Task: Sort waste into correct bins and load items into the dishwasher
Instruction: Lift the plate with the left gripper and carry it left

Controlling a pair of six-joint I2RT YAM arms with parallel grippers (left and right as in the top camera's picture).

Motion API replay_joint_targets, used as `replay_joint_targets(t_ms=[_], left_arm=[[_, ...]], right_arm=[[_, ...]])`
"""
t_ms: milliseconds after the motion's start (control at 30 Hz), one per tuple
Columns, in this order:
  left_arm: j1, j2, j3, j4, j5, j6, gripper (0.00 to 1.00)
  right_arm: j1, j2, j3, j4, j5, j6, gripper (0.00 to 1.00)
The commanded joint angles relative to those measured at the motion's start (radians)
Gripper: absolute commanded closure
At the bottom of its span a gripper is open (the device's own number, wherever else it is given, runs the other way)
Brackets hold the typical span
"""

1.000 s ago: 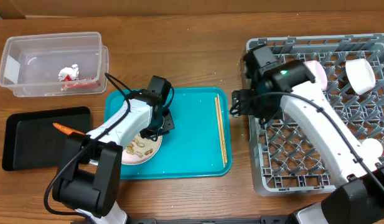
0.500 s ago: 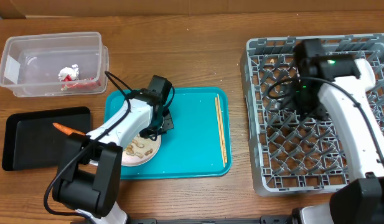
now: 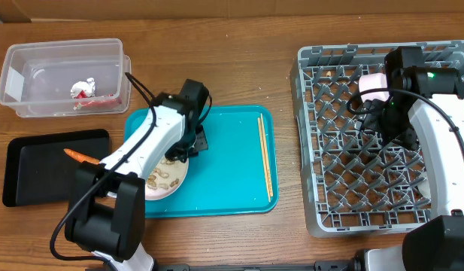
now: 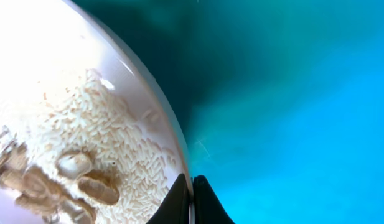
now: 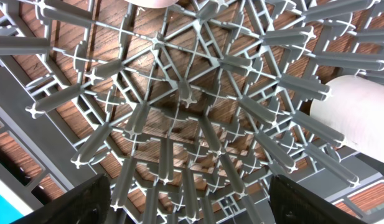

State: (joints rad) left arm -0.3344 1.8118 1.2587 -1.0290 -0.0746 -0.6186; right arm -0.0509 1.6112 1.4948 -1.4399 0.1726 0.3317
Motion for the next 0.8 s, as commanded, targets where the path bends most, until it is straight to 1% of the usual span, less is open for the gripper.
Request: replay_joint_targets(t_ms=[0,200,467,767], left_arm=[[-0.001,0.015,0.071,-0.034,-0.041,0.017,0.96],[-0.001,0.015,0.112,-0.081,-0.046,0.015,0.96],[-0.001,0.015,0.148,-0.143,-0.117,0.012,0.96],[0.001,0.015,0.208,-0.206,-0.163,0.013,0.96]], right_arm=[[-0.005,-0.026,-0.001,0.003,0.010,-0.007,0.16],[-0.005,-0.026,-0.001,0.006,0.010,-0.006,0.16],[-0.005,-0.026,-0.001,0.005,0.010,-0.006,0.16],[-0.005,-0.026,-0.001,0.005,0.010,-0.006,0.16]])
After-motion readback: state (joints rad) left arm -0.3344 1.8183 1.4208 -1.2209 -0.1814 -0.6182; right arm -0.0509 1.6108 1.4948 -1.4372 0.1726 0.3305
